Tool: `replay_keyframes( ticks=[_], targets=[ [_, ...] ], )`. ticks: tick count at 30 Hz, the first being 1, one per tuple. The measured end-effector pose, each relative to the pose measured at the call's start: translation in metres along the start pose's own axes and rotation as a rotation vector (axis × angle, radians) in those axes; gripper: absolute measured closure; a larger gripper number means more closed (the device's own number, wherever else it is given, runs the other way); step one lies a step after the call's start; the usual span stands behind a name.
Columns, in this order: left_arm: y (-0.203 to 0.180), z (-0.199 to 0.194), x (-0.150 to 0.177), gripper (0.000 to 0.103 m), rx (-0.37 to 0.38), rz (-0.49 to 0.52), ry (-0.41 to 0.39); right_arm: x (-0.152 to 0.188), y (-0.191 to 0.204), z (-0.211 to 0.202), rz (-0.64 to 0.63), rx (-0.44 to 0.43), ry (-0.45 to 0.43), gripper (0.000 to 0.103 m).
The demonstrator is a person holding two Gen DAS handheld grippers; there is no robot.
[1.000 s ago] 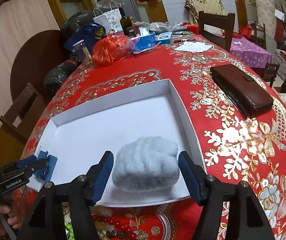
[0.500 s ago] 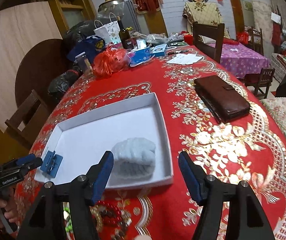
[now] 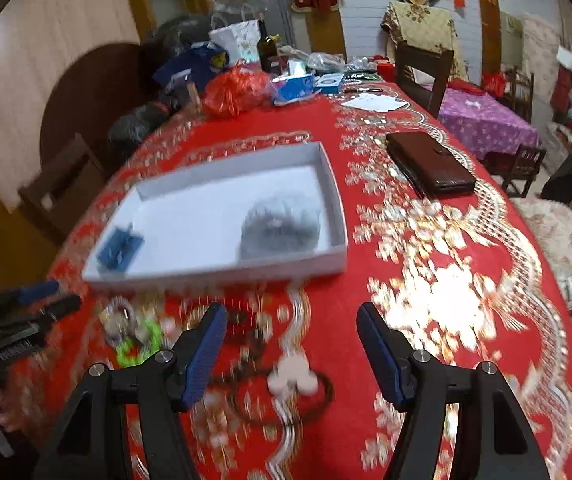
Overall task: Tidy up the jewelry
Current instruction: 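Move the right tool over the hair tie with white bead charm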
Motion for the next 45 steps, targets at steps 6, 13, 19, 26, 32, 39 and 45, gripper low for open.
replay_keyframes(
  ticks=[6, 13, 19, 26, 32, 39, 45],
  targets=[
    [-0.009, -0.011, 0.017, 0.035, -0.013, -0.011, -0.015, 0.008, 0.005, -0.004, -0.051, 0.048, -0.022, 0.038],
    [-0.012, -0.004, 0.018, 0.035, 0.005, -0.016, 0.012, 0.014, -0.023, 0.017, 0.027, 0.076, 0.038, 0.038],
    [-0.005, 0.005, 0.022, 0.035, -0.008, -0.034, 0.043, 0.020, -0.031, 0.021, 0.020, 0.090, 0.060, 0.038],
    [-0.001, 0.009, 0.022, 0.035, -0.020, -0.042, 0.057, 0.031, -0.038, 0.019, 0.032, 0.024, 0.085, 0.038],
    [0.014, 0.011, 0.021, 0.035, -0.017, -0.106, 0.072, 0.052, -0.026, 0.031, -0.075, -0.027, 0.145, 0.038],
    [0.015, 0.015, 0.024, 0.035, -0.010, -0.118, 0.096, 0.046, -0.012, 0.042, -0.132, -0.070, 0.107, 0.038],
    [0.016, 0.019, 0.027, 0.035, -0.008, -0.123, 0.115, 0.049, 0.000, 0.052, -0.223, -0.049, 0.125, 0.039]
  ],
)
Point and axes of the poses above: each gripper's, at about its wrist camera, not at the fingertips, and z roughly the way its jaws point, y to its left, x to its underside, the point moved 4 cm from there along z, roughly the way its jaws point
